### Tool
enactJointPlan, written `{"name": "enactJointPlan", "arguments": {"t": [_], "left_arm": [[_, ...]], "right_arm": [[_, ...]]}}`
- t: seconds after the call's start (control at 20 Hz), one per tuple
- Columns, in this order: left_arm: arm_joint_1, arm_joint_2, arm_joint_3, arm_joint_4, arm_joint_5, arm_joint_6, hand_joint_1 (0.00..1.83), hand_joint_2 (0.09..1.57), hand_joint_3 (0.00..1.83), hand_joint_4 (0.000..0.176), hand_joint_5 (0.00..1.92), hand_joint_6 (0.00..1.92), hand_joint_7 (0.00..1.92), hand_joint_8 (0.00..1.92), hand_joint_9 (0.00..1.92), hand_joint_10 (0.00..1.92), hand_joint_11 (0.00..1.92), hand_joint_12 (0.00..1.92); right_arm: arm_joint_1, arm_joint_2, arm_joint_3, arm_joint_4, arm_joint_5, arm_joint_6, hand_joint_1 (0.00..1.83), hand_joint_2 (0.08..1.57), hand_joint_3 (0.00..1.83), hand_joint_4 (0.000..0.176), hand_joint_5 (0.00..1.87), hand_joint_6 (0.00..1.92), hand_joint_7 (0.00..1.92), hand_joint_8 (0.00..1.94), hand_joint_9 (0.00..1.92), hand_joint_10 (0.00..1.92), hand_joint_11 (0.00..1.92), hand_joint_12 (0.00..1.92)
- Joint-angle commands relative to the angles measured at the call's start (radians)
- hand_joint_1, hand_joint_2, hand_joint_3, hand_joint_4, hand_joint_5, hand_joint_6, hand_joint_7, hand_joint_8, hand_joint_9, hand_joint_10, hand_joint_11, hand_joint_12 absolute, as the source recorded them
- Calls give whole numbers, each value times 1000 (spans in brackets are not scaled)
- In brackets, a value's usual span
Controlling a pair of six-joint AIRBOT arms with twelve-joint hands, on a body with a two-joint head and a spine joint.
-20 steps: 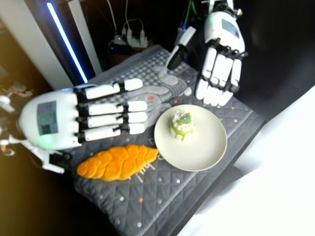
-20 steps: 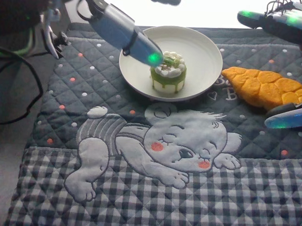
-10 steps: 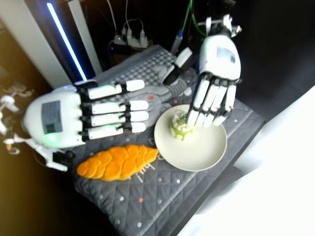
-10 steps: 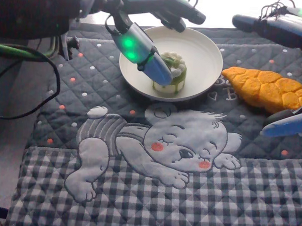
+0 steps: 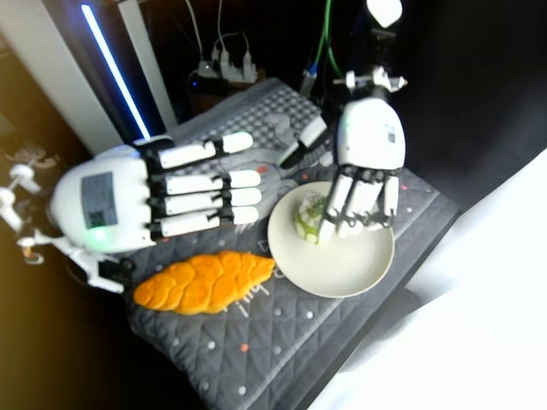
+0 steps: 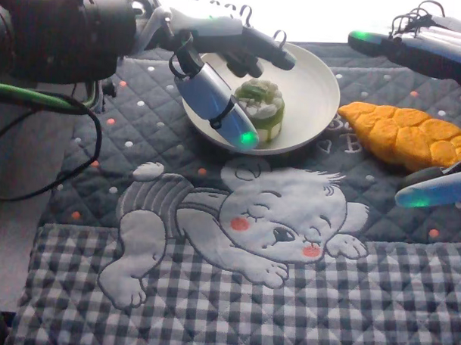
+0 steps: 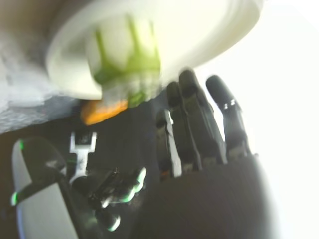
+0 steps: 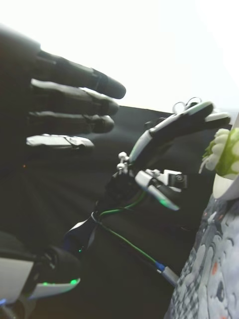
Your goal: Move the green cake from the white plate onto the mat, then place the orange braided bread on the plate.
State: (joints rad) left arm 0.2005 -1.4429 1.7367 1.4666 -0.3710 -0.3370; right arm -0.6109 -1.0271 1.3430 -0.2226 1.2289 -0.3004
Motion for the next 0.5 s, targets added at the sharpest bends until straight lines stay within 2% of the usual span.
{"name": "enactJointPlan", "arguments": {"t": [0.0, 0.05, 0.15, 0.25, 0.3, 0.35, 0.4, 0.45], "left_arm": [[-4, 3, 5, -32, -5, -7, 601, 701, 6, 176, 322, 0, 585, 3, 594, 6, 0, 1195], [0, 0, 10, -32, -3, -11, 578, 708, 5, 176, 312, 0, 579, 1, 550, 4, 0, 1110], [4, -7, 21, -36, 2, -16, 584, 714, 4, 176, 325, 5, 582, 2, 540, 3, 0, 1112], [7, -12, 27, -45, 3, -17, 606, 746, 13, 176, 366, 16, 610, 11, 568, 14, 0, 1169], [8, -13, 27, -47, 3, -17, 603, 786, 17, 176, 411, 26, 672, 32, 638, 49, 0, 1319], [8, -14, 27, -48, 3, -17, 674, 866, 12, 176, 556, 48, 754, 376, 511, 631, 0, 1523], [9, -15, 28, -54, 3, -17, 717, 910, 8, 176, 666, 63, 750, 680, 425, 1059, 6, 1715], [10, -17, 29, -61, 3, -17, 755, 926, 4, 176, 734, 70, 762, 903, 409, 1314, 54, 1838]], "right_arm": [[7, 8, -2, 42, 120, 6, 639, 753, 4, 163, 144, 1, 293, 5, 239, 5, 0, 584], [7, 8, -3, 41, 120, 6, 637, 748, 1, 161, 140, 0, 294, 4, 239, 4, 0, 575], [7, 8, -5, 41, 121, 6, 623, 769, 8, 164, 150, 3, 303, 5, 261, 10, 30, 591], [7, 8, -7, 40, 121, 6, 587, 801, 2, 154, 141, 0, 320, 0, 272, 3, 17, 614], [7, 8, -7, 40, 121, 6, 581, 797, 0, 158, 146, 1, 315, 0, 267, 0, 9, 617], [7, 8, -7, 40, 121, 6, 569, 810, 2, 148, 136, 0, 293, 0, 257, 0, 1, 613], [7, 7, -7, 40, 121, 6, 562, 812, 2, 142, 140, 2, 297, 3, 255, 0, 0, 611], [7, 7, -7, 40, 121, 6, 541, 829, 9, 144, 141, 3, 304, 6, 257, 1, 0, 608]]}}
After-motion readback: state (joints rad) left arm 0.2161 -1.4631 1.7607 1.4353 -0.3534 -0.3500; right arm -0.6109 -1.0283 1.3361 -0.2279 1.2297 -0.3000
